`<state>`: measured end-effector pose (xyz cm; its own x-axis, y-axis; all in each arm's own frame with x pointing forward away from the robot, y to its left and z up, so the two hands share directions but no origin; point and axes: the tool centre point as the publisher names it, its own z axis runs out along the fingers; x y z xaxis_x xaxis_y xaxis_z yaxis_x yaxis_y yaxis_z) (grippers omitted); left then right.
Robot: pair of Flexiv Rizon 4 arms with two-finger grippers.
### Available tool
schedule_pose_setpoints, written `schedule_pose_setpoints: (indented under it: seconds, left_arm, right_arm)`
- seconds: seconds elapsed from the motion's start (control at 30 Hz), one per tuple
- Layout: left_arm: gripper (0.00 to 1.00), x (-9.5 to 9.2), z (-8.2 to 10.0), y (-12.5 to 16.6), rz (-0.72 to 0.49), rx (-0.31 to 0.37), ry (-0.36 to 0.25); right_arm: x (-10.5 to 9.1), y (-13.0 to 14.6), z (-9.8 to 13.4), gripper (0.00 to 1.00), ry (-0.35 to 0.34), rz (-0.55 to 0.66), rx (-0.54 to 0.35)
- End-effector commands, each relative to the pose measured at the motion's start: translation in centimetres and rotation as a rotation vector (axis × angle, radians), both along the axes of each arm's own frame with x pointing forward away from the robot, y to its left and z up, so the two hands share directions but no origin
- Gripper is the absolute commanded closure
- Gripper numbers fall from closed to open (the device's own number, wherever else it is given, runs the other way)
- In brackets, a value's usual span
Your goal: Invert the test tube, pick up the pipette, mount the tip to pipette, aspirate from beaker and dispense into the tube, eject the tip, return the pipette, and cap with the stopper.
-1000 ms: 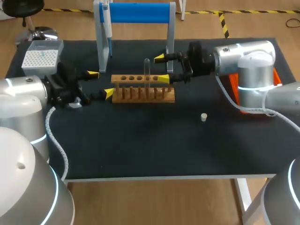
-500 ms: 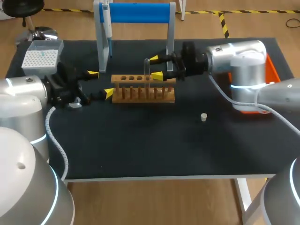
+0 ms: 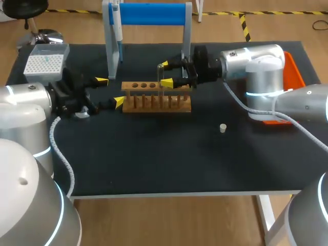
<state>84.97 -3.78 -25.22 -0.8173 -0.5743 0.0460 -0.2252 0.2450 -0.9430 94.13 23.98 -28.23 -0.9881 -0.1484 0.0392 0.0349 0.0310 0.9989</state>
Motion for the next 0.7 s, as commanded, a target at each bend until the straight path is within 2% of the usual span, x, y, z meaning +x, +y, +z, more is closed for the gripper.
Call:
schedule_pose_setpoints:
  seconds: [0.03, 0.1, 0.3, 0.43, 0.7]
  left_arm:
    - [0.00, -0.05, -0.13, -0.15, 0.005, -0.002, -0.004]
    - [0.00, -0.05, -0.13, -0.15, 0.005, -0.002, -0.004]
    - [0.00, -0.05, -0.13, -0.15, 0.005, -0.002, -0.004]
    - [0.00, -0.05, -0.13, -0.15, 0.005, -0.002, -0.004]
    - [0.00, -0.05, -0.13, -0.15, 0.005, -0.002, -0.004]
  right_arm:
    - [0.37, 0.38, -0.16, 0.26, 0.000, 0.003, 0.003]
    - [0.45, 0.54, -0.11, 0.32, 0.000, 0.003, 0.005]
    - [0.68, 0.94, -0.07, 0.38, 0.000, 0.001, 0.008]
    - [0.84, 1.11, -0.13, 0.51, 0.000, -0.005, 0.006]
    - [0.84, 1.24, -0.13, 0.55, 0.000, -0.004, 0.010]
